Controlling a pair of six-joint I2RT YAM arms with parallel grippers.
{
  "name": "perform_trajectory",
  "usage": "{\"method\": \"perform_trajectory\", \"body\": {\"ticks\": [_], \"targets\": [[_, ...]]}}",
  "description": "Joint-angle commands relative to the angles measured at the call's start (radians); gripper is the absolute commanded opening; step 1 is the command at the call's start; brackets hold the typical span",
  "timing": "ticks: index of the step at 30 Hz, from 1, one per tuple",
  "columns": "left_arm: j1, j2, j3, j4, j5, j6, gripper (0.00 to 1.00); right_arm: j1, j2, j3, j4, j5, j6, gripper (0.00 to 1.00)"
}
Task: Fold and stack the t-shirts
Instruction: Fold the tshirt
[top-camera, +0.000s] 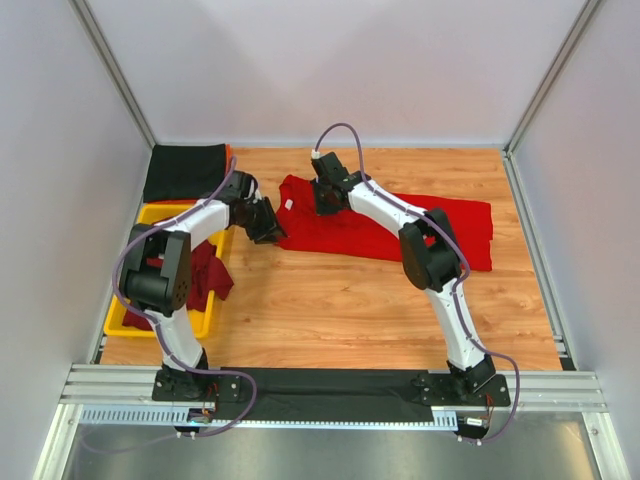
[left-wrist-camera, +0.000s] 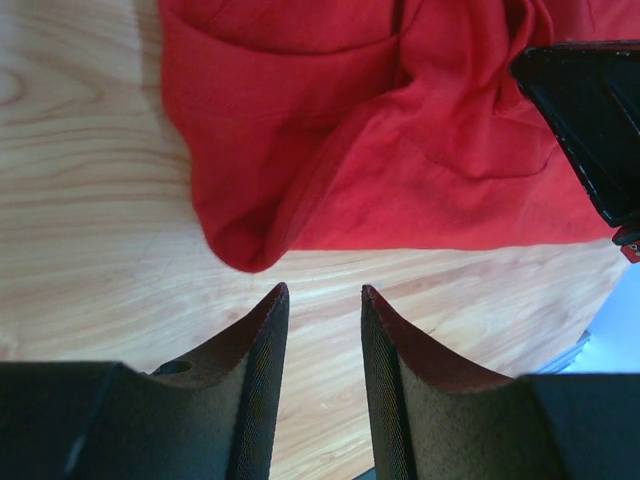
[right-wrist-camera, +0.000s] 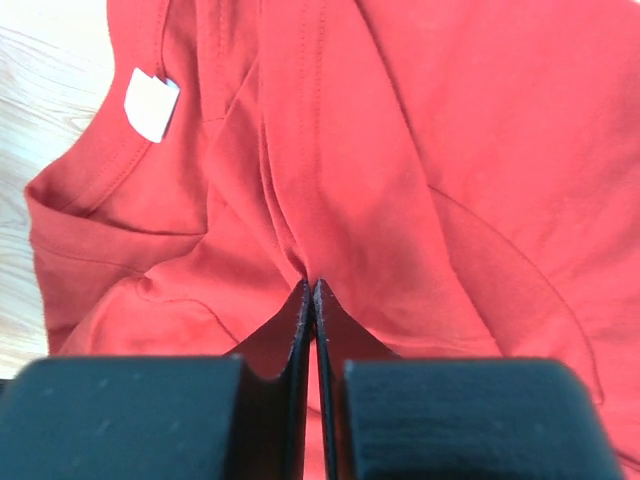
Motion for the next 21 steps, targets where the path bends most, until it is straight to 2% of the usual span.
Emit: {"method": "perform_trajectory", "body": {"ticks": [1, 10, 13, 21], "targets": [[-0.013, 0.022, 0.037, 0.084, 0.088, -0.001, 0.42, 0.005, -0.064, 0.034, 0.020, 0.038, -0.038, 0.02], [-0.029, 0.125, 0.129, 0.058, 0.066, 0.019, 0.42, 0.002, -0.060, 0.056, 0.020, 0.046, -0.055, 0.01], [-0.029, 0.154, 0.175, -0.055, -0.035, 0.031, 0.41, -0.001, -0.060, 0.057, 0.023, 0.043, -0.057, 0.01], [-0.029, 0.191, 0.191, -0.150, -0.148, 0.031, 0.41, -0.024, -0.067, 0.056, 0.029, 0.057, -0.058, 0.00]]}}
